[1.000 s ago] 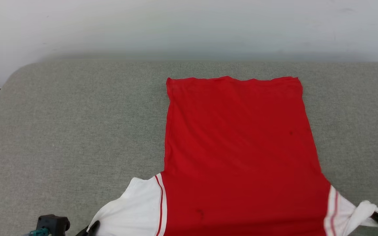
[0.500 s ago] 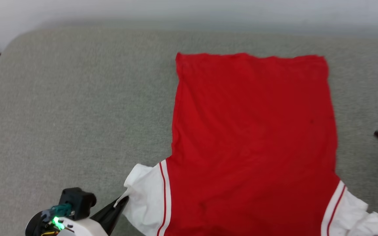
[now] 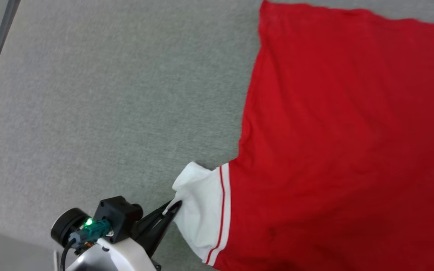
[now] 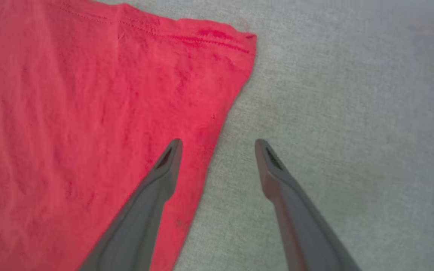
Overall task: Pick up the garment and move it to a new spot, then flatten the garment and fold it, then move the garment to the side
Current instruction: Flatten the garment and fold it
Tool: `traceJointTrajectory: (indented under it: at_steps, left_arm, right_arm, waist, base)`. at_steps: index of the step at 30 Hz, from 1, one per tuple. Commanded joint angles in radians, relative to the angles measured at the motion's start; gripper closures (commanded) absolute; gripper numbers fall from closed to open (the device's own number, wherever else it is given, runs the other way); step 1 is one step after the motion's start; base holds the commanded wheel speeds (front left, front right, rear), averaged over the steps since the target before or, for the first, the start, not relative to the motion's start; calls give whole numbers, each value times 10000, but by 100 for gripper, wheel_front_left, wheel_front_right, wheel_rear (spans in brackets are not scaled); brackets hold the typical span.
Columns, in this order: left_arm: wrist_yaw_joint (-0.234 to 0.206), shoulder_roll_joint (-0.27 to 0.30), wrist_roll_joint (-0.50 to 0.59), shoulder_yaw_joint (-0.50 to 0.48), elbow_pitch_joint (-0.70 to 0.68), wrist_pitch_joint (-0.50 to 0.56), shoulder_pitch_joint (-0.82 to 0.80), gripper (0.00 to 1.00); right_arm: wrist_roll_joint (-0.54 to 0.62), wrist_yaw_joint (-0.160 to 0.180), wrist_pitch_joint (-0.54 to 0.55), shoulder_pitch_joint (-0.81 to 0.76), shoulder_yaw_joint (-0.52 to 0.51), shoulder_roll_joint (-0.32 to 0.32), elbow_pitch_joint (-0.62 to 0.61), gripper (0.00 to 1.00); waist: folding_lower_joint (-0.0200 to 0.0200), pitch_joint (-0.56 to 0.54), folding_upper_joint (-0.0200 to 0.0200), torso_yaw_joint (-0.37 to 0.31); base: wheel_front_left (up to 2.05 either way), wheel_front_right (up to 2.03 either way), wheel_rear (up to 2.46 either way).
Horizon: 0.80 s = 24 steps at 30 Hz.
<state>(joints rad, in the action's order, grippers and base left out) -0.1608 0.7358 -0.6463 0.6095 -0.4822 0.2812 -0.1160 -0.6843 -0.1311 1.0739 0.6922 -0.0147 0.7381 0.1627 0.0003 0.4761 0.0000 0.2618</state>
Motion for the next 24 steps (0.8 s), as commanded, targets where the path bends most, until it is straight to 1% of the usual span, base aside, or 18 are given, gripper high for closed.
traceJointTrajectory:
  at_steps: [1, 5, 11, 15, 18, 19, 20, 21, 24]
  left_arm:
    - [38, -110, 69, 32, -93, 19, -181, 100]
    - [93, -265, 213, 164, -262, 33, -413, 100]
    - [184, -463, 276, 310, -199, -68, -574, 100]
    - [248, -549, 275, 346, -120, -166, -650, 100]
    - [272, -666, 241, 359, 13, -259, -750, 100]
    - [265, -681, 220, 350, 45, -279, -743, 100]
    - [268, -688, 201, 345, 76, -301, -740, 100]
    - [273, -692, 192, 337, 113, -299, -751, 100]
    - [259, -706, 184, 310, 190, -315, -795, 100]
  right_arm:
    - [253, 8, 199, 373, -127, -166, 28, 0]
    - [1168, 8, 990, 1104, -547, -561, 251, 0]
    - [2247, 8, 1690, 1650, -1149, -763, 568, 0]
    - [2707, 8, 1920, 1648, -1498, -896, 690, 0]
    - [2921, 8, 2232, 1105, -1594, -1145, 749, 0]
    - [2886, 7, 2337, 950, -1547, -1223, 755, 8]
    - [2867, 7, 2410, 819, -1521, -1276, 732, 65]
    - [2875, 7, 2454, 708, -1503, -1298, 706, 100]
    - [2962, 8, 2404, 544, -1461, -1249, 605, 100]
  waist:
    - [-3, 633, 0, 631]
    - [-3, 919, 0, 941]
    - [-3, 1208, 0, 1247]
    - [-3, 1384, 0, 1363]
    - [-3, 1517, 0, 1413]
    - [-3, 1524, 0, 1411]
    - [-3, 1529, 0, 1411]
    - [-3, 1529, 0, 1415]
    - [-3, 1466, 0, 1405]
  base:
    - [0, 0, 0]
    - [0, 0, 0]
    - [0, 0, 0]
    - [0, 0, 0]
    - [0, 0, 0]
    - [0, 0, 0]
    - [0, 0, 0]
    - [0, 0, 0]
    - [0, 0, 0]
